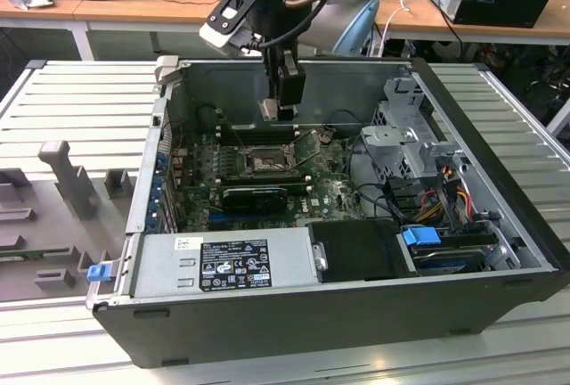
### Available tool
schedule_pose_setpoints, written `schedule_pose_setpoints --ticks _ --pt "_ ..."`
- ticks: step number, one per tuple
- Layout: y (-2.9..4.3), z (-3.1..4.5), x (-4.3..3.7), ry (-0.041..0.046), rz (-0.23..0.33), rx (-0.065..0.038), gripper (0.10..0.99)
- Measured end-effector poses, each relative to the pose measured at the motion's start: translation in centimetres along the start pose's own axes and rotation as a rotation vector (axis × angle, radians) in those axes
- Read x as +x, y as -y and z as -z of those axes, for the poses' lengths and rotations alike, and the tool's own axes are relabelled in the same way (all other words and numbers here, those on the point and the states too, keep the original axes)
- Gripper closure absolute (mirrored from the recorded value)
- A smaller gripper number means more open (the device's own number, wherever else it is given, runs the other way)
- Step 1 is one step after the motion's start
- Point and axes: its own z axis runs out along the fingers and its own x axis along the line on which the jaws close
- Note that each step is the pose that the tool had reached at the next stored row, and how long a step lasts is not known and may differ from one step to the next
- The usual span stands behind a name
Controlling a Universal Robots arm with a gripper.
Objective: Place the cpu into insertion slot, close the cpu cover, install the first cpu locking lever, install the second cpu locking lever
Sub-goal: 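Place the cpu into insertion slot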
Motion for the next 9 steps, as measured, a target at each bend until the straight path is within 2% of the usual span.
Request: schedule_pose_setpoints --ticks 9 --pt "0.06 -0.68 -0.01 -0.0013 -0.001 0.011 0.557"
